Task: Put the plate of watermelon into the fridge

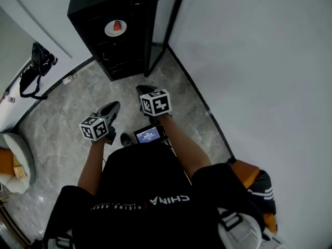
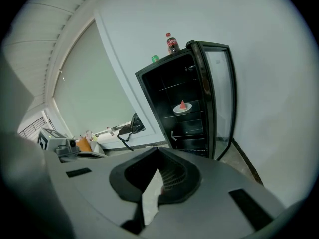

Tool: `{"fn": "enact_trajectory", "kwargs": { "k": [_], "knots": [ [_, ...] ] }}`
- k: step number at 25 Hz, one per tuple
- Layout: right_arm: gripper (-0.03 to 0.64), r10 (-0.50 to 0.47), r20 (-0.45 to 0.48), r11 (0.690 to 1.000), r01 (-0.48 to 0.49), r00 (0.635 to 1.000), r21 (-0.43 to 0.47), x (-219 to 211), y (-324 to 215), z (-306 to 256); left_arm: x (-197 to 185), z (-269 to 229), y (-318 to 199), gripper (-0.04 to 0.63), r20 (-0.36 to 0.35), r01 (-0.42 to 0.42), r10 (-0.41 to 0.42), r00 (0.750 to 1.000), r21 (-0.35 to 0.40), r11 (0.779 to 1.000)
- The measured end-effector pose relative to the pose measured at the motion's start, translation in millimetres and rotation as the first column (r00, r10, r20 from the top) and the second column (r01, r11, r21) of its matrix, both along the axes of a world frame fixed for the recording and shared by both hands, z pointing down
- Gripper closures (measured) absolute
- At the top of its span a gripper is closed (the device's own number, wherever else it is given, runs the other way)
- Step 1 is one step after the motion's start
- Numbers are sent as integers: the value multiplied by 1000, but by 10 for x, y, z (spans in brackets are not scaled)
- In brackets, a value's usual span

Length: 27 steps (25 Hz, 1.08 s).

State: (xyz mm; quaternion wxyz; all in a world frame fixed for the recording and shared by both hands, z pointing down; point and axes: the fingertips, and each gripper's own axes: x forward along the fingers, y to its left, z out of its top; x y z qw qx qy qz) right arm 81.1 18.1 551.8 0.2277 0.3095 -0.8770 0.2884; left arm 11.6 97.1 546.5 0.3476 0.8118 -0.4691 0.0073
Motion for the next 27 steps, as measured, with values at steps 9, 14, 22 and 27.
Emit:
{"fn": "enact_trajectory", "kwargs": {
  "k": [9, 14, 22, 27],
  "knots": [
    [600, 9, -23, 1000, -9, 1000, 20, 74, -7, 12, 118, 61, -82, 583, 72, -37, 38, 997, -12, 999],
    [601, -6, -69, 999, 9, 998, 49, 115, -27, 10, 92, 68, -171, 583, 60, -10, 10, 998, -6, 1000],
    [600, 1, -67, 999, 2, 998, 39, 174, -131, -16, 136, -18, -267, 581, 10, -24, 24, 1000, 36, 999],
    [600, 26, -81, 1000, -26, 996, -1, 279, -142, 28, 164, 74, -226, 581, 75, -57, 56, 996, 8, 998]
  ]
}}
